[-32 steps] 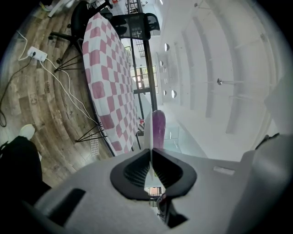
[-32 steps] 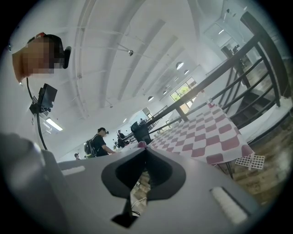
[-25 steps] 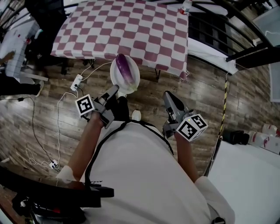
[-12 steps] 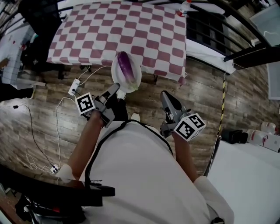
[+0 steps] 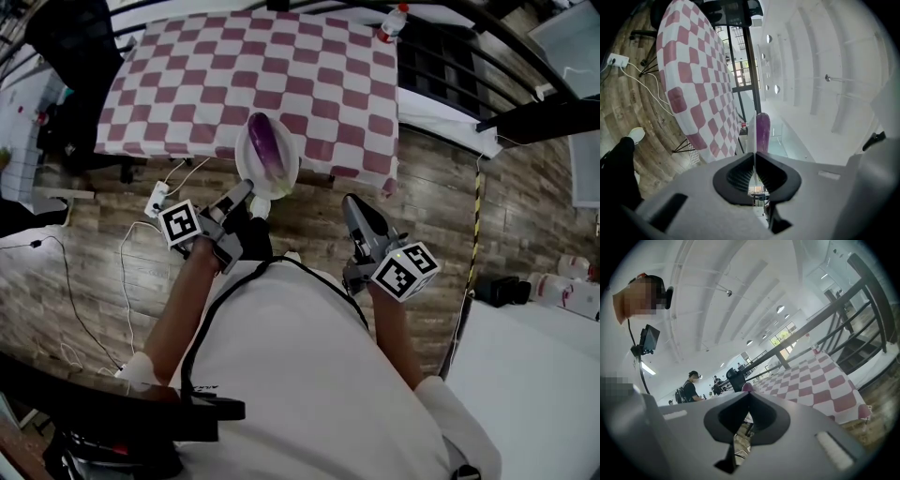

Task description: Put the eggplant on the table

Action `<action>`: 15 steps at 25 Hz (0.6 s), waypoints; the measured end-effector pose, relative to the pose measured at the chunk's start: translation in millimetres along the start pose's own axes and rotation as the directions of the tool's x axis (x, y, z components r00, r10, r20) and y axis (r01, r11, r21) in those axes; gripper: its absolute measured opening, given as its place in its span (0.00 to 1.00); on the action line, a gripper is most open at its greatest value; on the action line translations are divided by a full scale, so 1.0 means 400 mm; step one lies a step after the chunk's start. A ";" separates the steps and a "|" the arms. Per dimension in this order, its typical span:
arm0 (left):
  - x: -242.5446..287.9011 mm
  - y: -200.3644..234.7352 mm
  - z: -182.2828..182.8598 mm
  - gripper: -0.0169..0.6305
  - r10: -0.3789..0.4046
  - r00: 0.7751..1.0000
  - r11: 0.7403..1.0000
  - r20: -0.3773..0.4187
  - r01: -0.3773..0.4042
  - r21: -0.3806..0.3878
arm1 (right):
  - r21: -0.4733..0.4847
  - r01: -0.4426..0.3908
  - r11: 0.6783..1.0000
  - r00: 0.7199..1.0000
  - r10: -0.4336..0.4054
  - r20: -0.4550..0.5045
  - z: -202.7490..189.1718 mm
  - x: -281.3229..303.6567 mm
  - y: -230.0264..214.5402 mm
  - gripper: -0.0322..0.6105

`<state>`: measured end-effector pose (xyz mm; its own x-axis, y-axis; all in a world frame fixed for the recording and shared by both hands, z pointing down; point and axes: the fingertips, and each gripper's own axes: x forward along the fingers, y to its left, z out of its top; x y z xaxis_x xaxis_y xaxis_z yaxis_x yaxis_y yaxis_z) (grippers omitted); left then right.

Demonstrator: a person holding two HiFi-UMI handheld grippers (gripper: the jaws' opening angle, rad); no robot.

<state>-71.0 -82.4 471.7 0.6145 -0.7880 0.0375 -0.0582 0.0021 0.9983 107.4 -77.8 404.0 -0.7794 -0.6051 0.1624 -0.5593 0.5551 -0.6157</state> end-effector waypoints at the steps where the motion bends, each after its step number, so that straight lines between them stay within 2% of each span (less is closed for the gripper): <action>1: 0.008 0.003 0.017 0.06 0.001 1.000 1.000 -0.001 -0.001 -0.001 | 0.001 0.003 1.000 1.000 -0.003 -0.001 0.005 0.015 -0.005 0.06; 8: 0.081 0.021 0.141 0.06 0.000 0.999 1.000 -0.032 -0.001 -0.010 | 0.005 0.036 0.999 0.999 -0.036 -0.007 0.059 0.142 -0.051 0.06; 15: 0.165 0.069 0.261 0.06 0.014 0.992 1.000 -0.127 -0.014 0.000 | 0.006 0.079 0.997 0.997 -0.079 0.020 0.125 0.276 -0.079 0.06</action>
<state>-114.0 -198.6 496.9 0.7088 -0.7031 0.0569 -0.0673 0.0129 0.9977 53.1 -190.6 402.7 -0.7268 -0.6584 0.1955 -0.6175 0.5016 -0.6059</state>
